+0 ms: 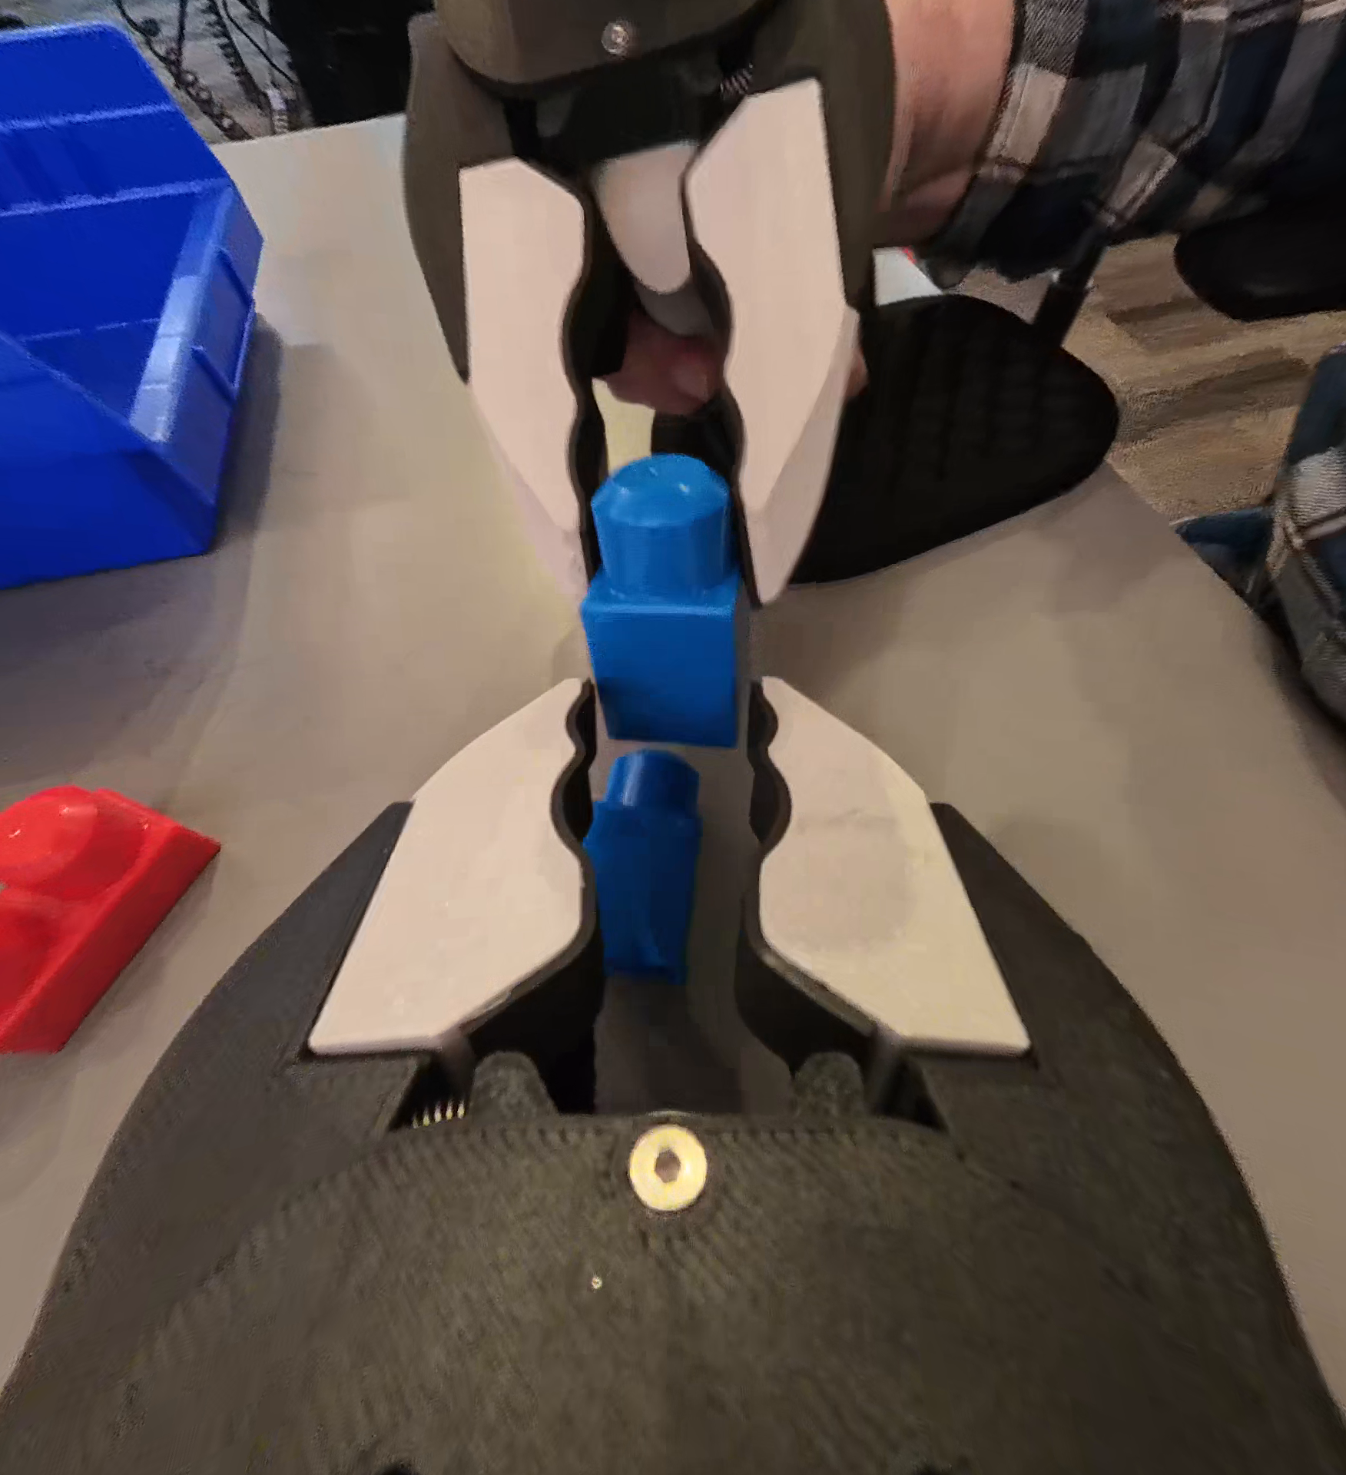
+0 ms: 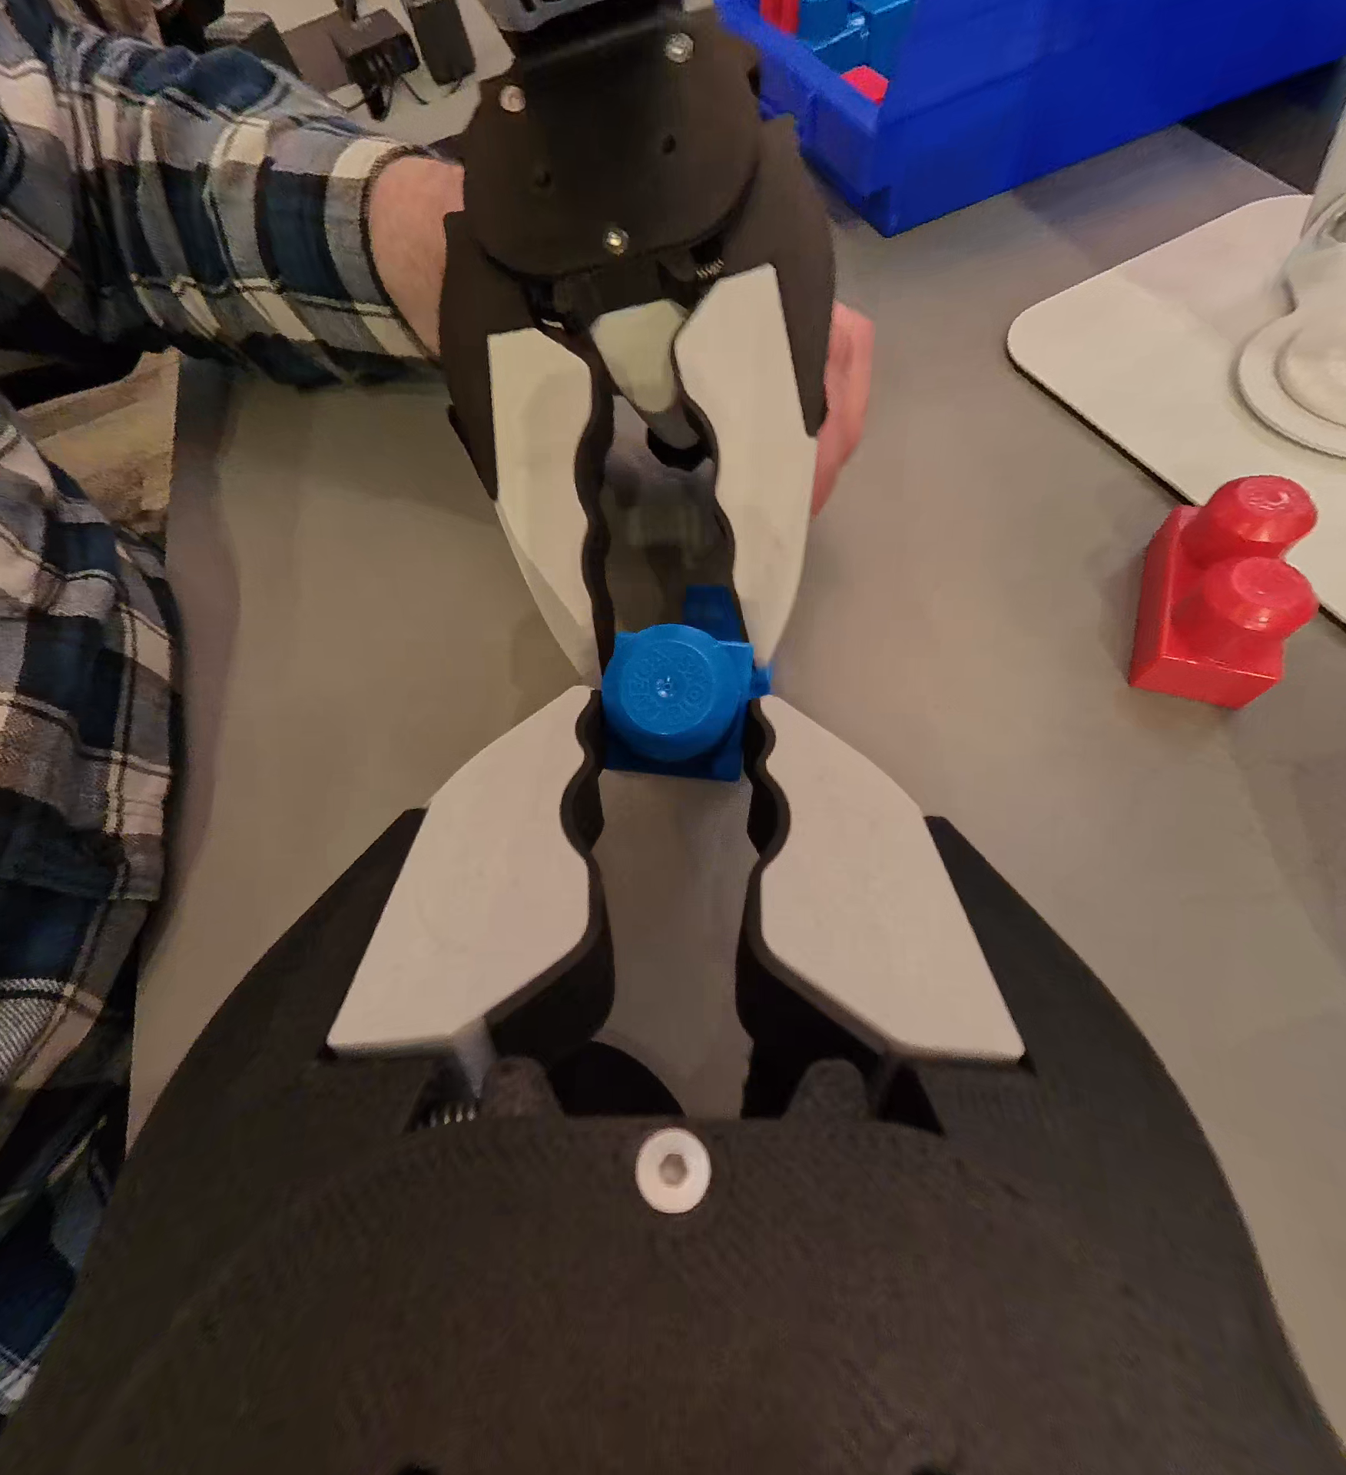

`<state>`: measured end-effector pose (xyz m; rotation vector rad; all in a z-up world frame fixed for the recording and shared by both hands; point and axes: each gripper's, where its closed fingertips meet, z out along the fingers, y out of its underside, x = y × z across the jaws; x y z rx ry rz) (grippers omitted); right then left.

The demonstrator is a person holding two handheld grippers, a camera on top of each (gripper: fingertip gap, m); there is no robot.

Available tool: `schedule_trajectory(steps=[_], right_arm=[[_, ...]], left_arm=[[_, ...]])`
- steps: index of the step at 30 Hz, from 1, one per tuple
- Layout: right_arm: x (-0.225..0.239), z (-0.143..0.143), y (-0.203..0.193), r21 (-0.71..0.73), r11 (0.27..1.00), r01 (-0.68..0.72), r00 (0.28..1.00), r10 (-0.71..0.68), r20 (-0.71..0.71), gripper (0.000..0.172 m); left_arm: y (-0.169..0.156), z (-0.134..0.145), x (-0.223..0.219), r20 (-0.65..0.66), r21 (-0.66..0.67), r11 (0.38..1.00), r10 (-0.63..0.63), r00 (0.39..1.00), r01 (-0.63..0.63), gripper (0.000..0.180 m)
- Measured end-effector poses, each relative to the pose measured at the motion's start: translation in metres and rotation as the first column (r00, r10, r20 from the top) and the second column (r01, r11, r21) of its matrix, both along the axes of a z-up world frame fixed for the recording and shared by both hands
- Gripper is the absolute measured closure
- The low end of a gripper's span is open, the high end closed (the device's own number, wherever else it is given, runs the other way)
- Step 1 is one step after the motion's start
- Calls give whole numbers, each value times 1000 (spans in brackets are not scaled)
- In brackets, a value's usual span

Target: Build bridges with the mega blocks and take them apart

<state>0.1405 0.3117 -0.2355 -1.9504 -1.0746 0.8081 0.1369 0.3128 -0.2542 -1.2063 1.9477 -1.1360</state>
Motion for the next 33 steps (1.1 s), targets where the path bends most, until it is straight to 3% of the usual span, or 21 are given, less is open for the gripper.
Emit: schedule_trajectory(steps=[4,8,12,15,18,20,23,27,28,31,33], right_arm=[[5,-12,0,0,1000,-3,991,3,130,138],[6,-22,-2,-4,1000,-12,975,13,221,138],[4,-32,-3,-43,999,-10,970,21,240,138],[4,-39,-5,-52,999,-13,967,26,255,138],[4,-45,-4,-55,998,-16,959,31,281,138],[2,-47,-4,-72,997,-15,965,33,260,137],[7,-54,1,-92,995,27,954,2,300,92],[1,-2,15,-17,994,107,986,-104,129,108],[-2,10,18,-43,990,131,989,-127,76,112],[-18,40,21,-209,971,120,972,-157,-172,117],[-19,37,28,-271,948,169,955,-225,-192,130]], left_arm=[[13,3,-15,-1,59,997,56,998,-55,137],[26,-16,-27,-94,86,993,92,991,-84,119],[27,-40,-28,-214,198,980,71,974,-28,131],[21,-47,-22,-254,206,979,42,966,11,144],[22,-49,-19,-269,222,975,37,962,25,144],[27,-46,-19,-234,235,972,59,971,-3,144],[36,-27,-19,-111,104,989,120,987,-109,144],[36,27,-21,185,-78,984,171,968,-159,145],[36,37,-20,242,-41,983,184,953,-179,145],[36,42,-13,291,259,927,195,937,-273,145],[33,45,-7,312,401,862,189,931,-310,145]])
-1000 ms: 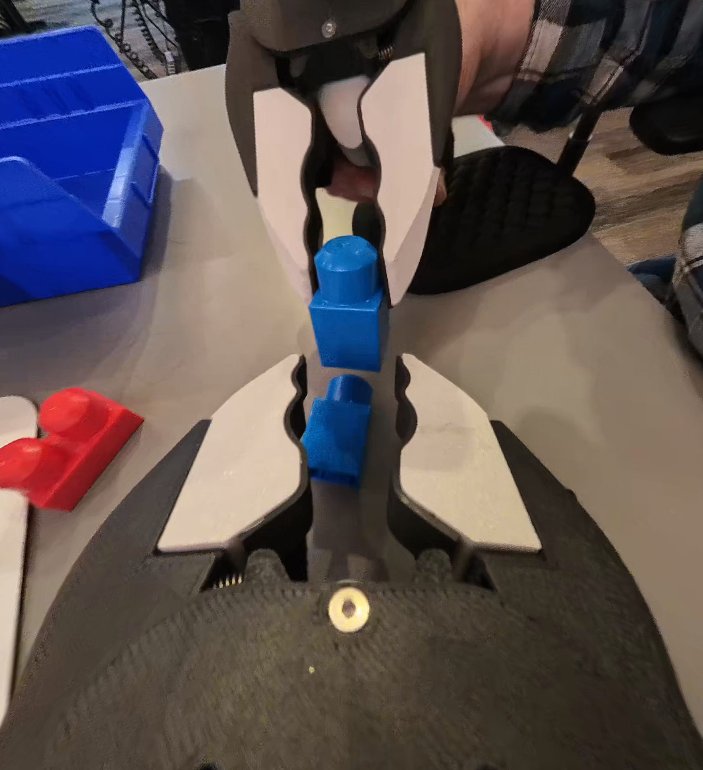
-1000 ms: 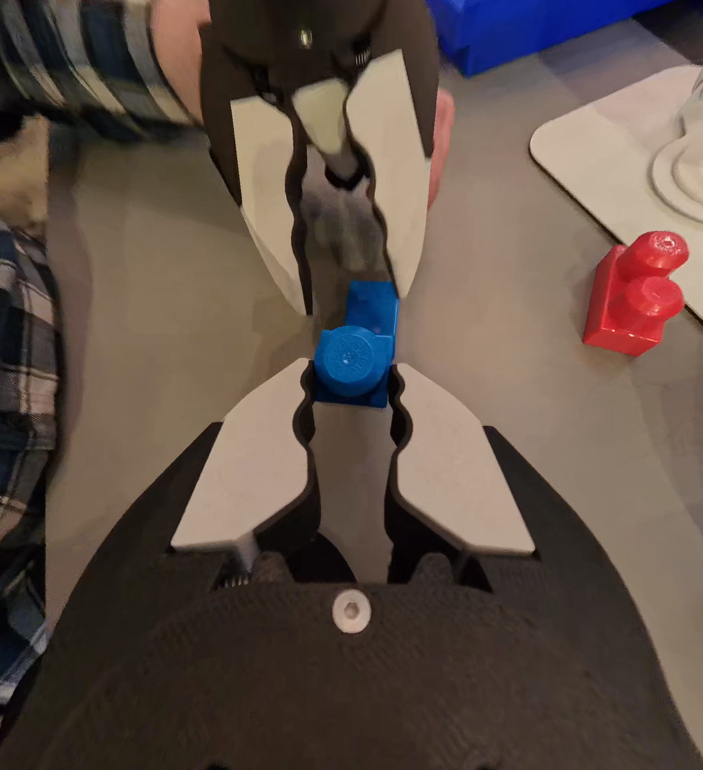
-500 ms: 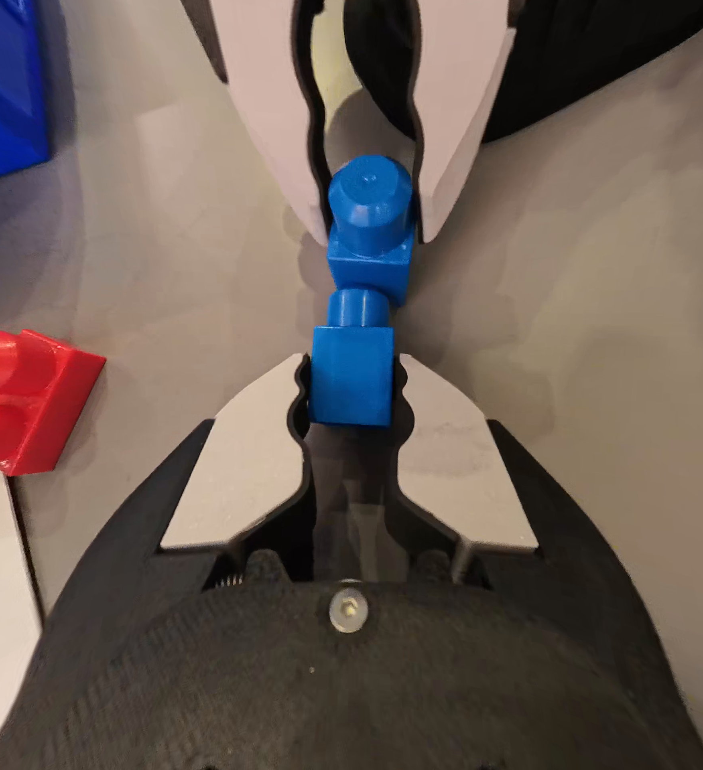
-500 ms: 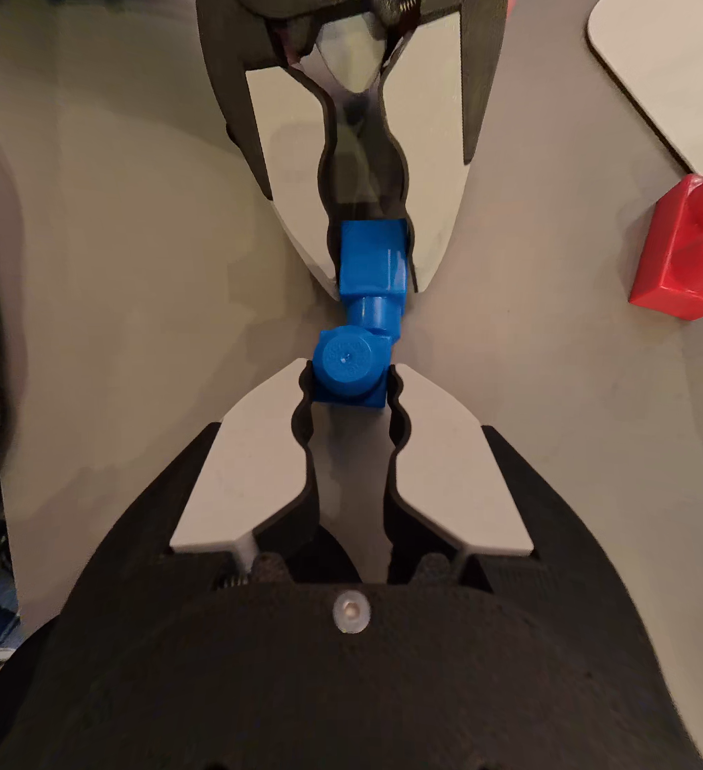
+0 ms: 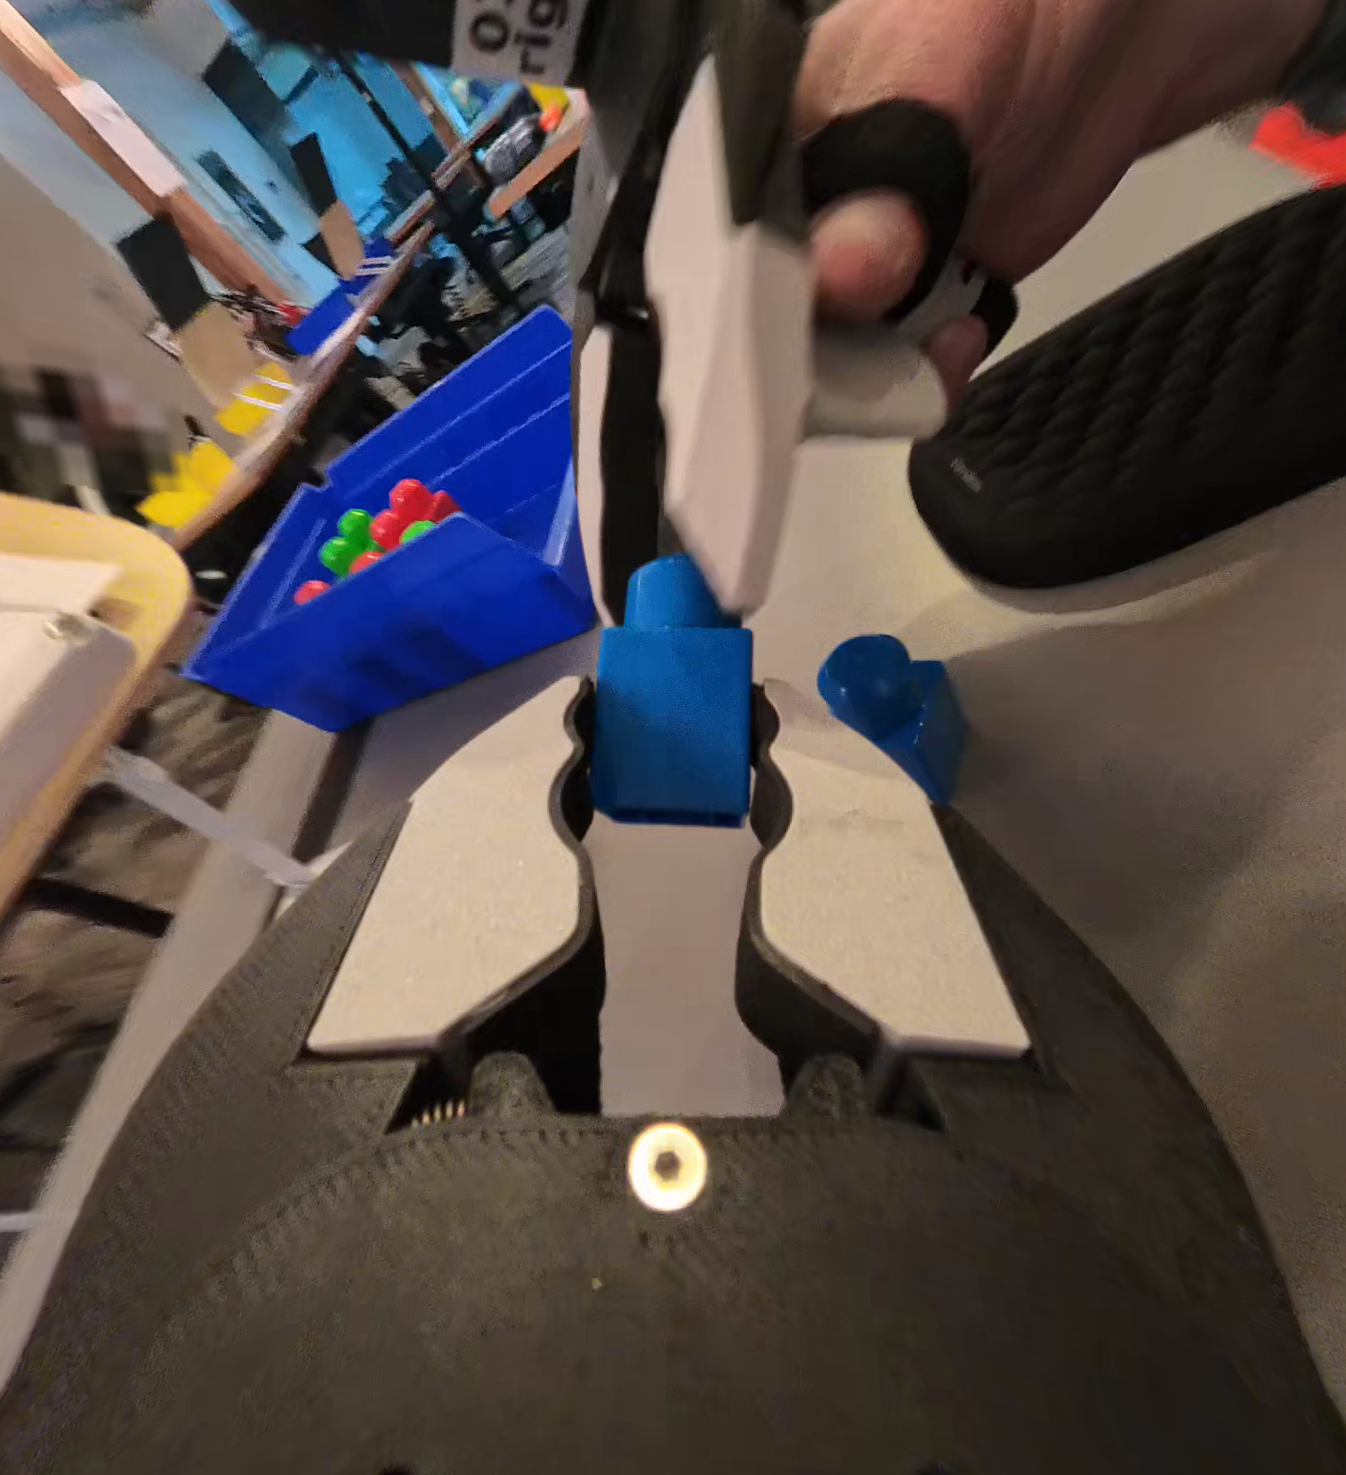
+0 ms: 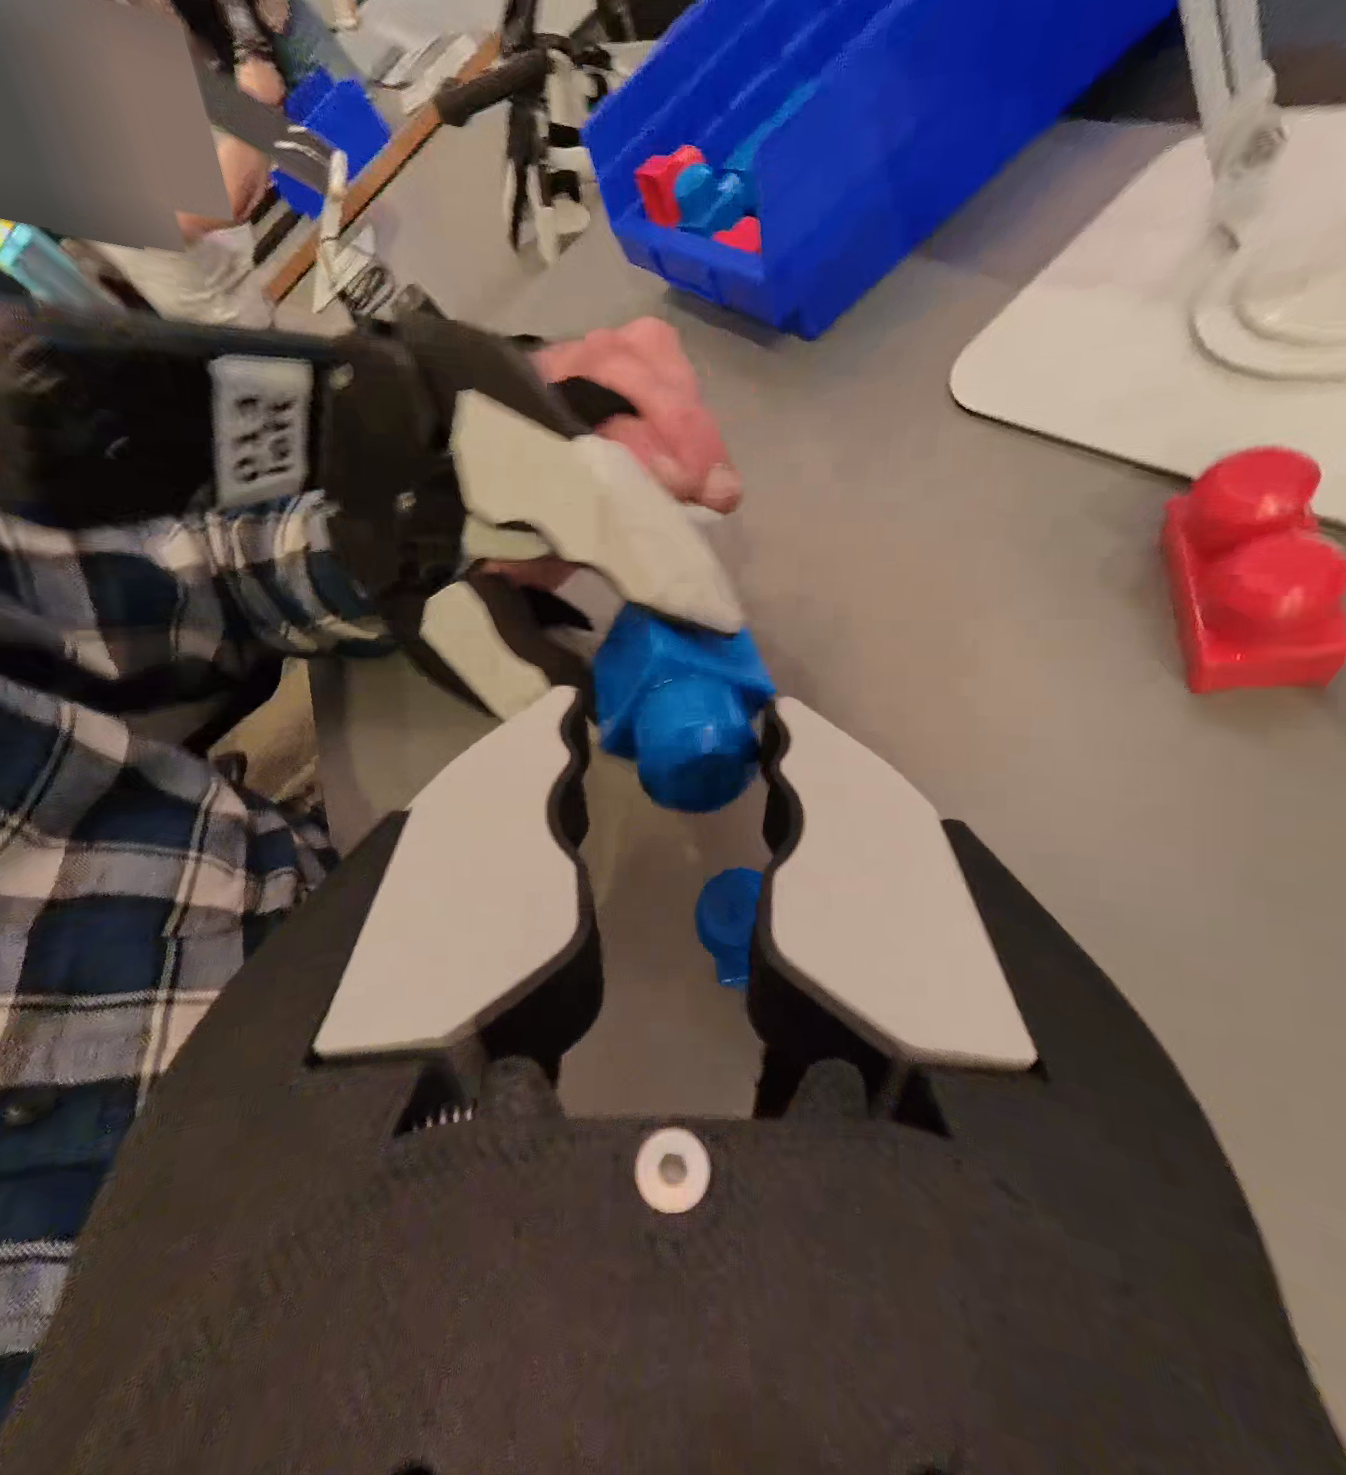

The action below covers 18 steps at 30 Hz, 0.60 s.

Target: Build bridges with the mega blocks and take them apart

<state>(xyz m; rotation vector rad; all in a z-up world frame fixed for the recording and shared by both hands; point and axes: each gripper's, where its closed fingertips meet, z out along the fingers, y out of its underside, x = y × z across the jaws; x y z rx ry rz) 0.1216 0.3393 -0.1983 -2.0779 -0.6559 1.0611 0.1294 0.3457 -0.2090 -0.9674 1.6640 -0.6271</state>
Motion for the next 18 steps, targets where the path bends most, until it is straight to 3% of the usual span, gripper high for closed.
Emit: schedule_trajectory(steps=[2,4,6,8,9,11,15,18], right_arm=[[2,2,4,-57,998,32,997,-36,-75,139],[4,1,7,-46,998,38,997,-41,-60,139],[8,0,11,-33,999,34,999,-33,27,140],[12,-9,7,-46,995,-85,967,93,239,139],[15,-18,6,-63,988,-143,910,156,383,139],[16,-35,5,-122,955,-272,741,288,607,139],[-2,-70,-6,-287,834,-472,447,507,737,139],[-17,-76,-9,-310,796,-520,383,542,748,138]], left_arm=[[-4,5,1,20,51,998,20,1000,-21,145],[-1,4,1,22,49,998,49,999,-50,145],[2,4,0,29,63,995,70,997,-72,141],[5,-2,-8,-20,20,997,70,997,-69,129],[8,-11,-13,-76,-11,997,72,995,-73,121],[5,-27,-24,-165,-111,992,42,985,-61,124],[1,-50,-46,-283,-265,961,-2,959,-76,120],[-3,-58,-51,-282,-372,925,-38,959,-73,118]])
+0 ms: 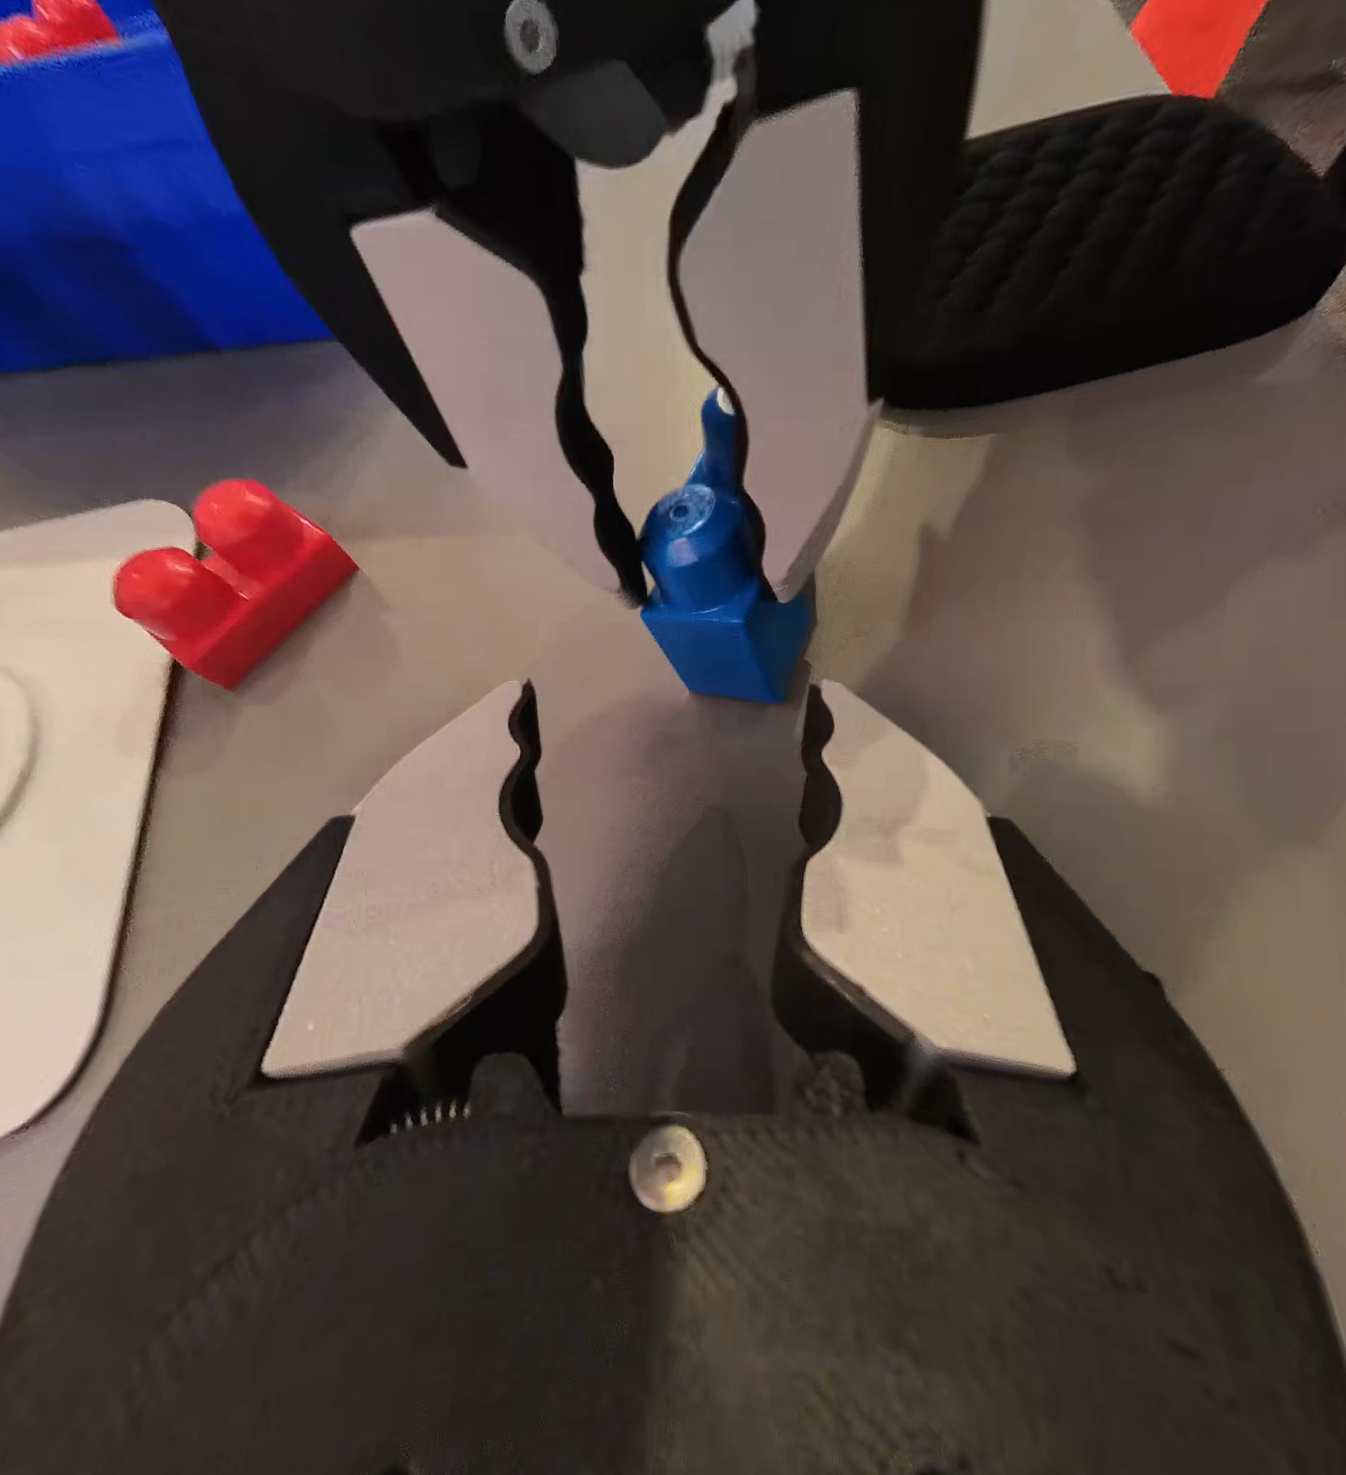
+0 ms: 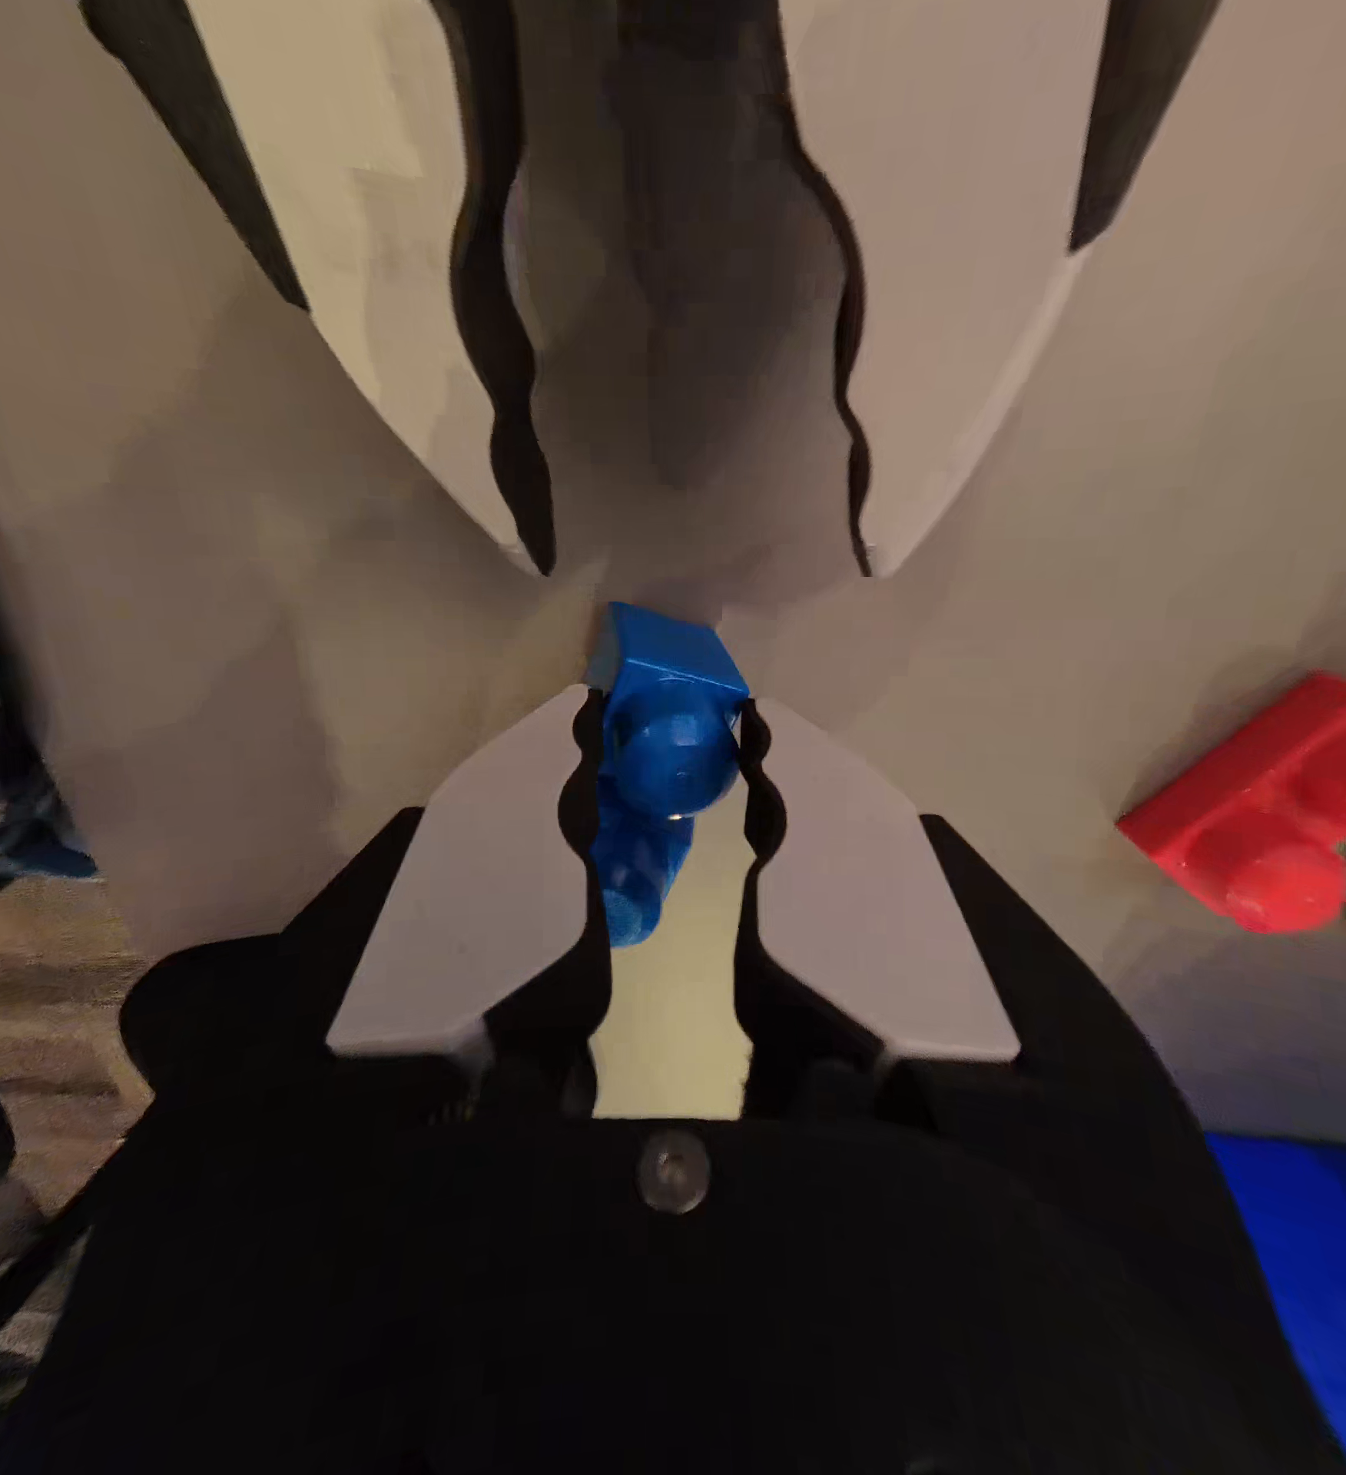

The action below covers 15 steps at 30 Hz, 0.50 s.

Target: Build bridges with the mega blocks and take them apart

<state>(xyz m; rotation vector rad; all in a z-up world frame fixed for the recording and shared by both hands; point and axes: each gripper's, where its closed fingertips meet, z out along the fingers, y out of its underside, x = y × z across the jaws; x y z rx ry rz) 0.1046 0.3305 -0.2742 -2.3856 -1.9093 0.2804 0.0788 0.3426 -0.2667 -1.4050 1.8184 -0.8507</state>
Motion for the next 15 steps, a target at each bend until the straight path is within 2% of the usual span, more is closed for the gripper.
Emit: schedule_trajectory(steps=[1,3,7,11,13,15], right_arm=[[1,0,4,25,1000,-2,1000,2,24,138],[-2,2,1,9,1000,5,1000,-6,6,123],[7,30,-2,-3,997,78,990,-77,-120,116],[48,52,33,71,961,267,950,-250,-186,119],[69,51,57,162,928,335,937,-311,-159,127],[76,43,69,154,917,368,925,-345,-158,124]], left_arm=[[0,-3,0,-7,-14,1000,1,1000,-2,117],[-2,-6,3,-9,-31,999,-16,1000,16,116],[-7,-8,12,-1,-61,997,-55,998,55,115],[-4,-13,20,-27,-40,994,-102,994,101,109],[-8,-13,25,-25,-47,988,-145,989,144,110],[-6,-16,30,-46,-16,986,-165,985,164,114]])
